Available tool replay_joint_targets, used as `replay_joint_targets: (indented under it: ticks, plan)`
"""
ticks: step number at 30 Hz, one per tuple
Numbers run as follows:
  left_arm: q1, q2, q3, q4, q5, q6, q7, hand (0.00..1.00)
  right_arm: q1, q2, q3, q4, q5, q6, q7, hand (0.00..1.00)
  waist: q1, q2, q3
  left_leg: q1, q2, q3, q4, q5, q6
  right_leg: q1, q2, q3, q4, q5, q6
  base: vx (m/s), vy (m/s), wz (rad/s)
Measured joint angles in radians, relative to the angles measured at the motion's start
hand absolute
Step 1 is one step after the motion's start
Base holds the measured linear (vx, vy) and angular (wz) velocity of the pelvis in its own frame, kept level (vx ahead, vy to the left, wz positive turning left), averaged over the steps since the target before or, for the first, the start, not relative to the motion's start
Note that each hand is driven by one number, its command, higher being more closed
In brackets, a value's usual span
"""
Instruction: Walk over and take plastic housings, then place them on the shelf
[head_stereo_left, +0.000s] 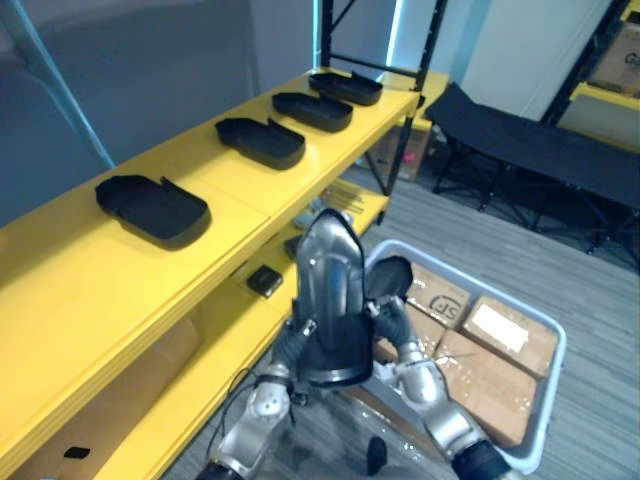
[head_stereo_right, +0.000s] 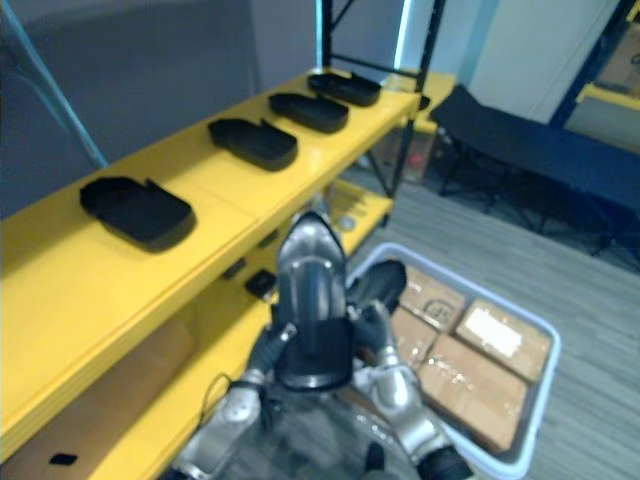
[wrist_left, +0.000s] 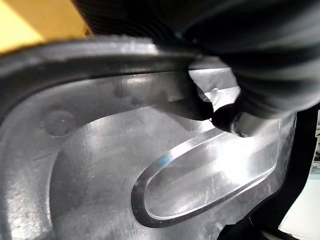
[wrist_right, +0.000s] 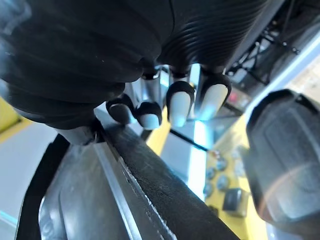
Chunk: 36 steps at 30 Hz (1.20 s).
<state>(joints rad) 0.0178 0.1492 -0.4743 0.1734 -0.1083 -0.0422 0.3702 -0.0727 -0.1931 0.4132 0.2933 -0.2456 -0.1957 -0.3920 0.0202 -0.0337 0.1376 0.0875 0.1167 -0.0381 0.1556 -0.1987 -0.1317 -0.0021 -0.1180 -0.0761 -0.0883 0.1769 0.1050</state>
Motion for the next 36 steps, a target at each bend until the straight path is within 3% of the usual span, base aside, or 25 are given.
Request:
replay_joint_targets:
  ticks: [3,4,11,22,28,31,34,36]
  plan:
    - [0.001,0.0,0.001,-0.016,0.011,-0.012,0.015,1.0,0.0,-0.003,-0.002,-0.008,0.006,-0.018,-0.001,1.0,0.001,0.0,0.0,-0.001,0.0,-0.002,0.008,-0.004,0.001,0.0,0.0,-0.001,0.0,0.004,0.005,0.0,0.0,0.0]
    - [0.002,0.0,0.0,-0.017,0.013,-0.018,0.019,1.0,0.001,-0.003,-0.002,-0.008,0.007,-0.025,-0.002,0.0,0.001,0.0,0.0,-0.001,0.0,-0.002,0.01,-0.006,0.001,0.0,0.0,-0.001,0.0,0.004,0.006,0.0,0.0,0.0]
    - [0.021,-0.003,0.02,-0.042,0.05,-0.07,0.05,1.0,0.017,-0.002,0.01,-0.008,0.059,-0.113,0.02,0.0,0.013,-0.005,-0.001,-0.007,-0.002,-0.005,0.026,-0.015,0.003,0.002,-0.001,-0.001,0.0,0.005,0.006,0.0,0.0,0.0]
    - [0.024,-0.01,0.081,-0.078,0.202,-0.13,0.141,1.0,0.052,0.003,0.04,0.003,0.253,-0.134,0.141,0.0,0.022,-0.017,-0.003,-0.018,-0.002,-0.007,0.03,-0.018,0.005,0.001,-0.001,-0.004,0.0,0.002,0.003,-0.01,-0.001,0.01]
    - [0.025,-0.021,0.12,-0.083,0.319,-0.13,0.184,1.0,0.075,0.012,0.014,0.002,0.294,-0.137,0.185,0.0,0.021,-0.017,-0.003,-0.019,-0.002,-0.006,0.03,-0.019,0.006,0.0,-0.001,-0.002,0.0,0.002,0.003,0.0,0.0,0.0]
    - [0.032,-0.023,0.13,-0.083,0.373,-0.123,0.204,1.0,0.077,0.014,-0.02,-0.011,0.323,-0.168,0.204,0.0,0.02,-0.016,-0.003,-0.018,-0.002,-0.004,0.029,-0.02,0.005,-0.003,0.0,0.0,0.0,0.001,0.002,0.0,0.001,-0.01]
    - [0.059,-0.031,0.16,-0.083,0.418,-0.099,0.222,1.0,0.094,0.015,-0.08,-0.085,0.396,-0.224,0.233,0.0,0.019,-0.016,-0.003,-0.02,-0.002,0.001,0.029,-0.021,0.005,-0.013,0.001,0.006,0.0,0.002,0.003,0.02,0.004,-0.06]
    - [0.086,-0.031,0.185,-0.074,0.449,-0.069,0.241,1.0,0.099,0.014,-0.13,-0.16,0.466,-0.286,0.263,0.0,0.019,-0.014,-0.002,-0.018,-0.001,0.019,0.029,-0.023,0.004,-0.018,0.004,0.024,0.002,0.005,0.007,0.01,0.009,-0.18]
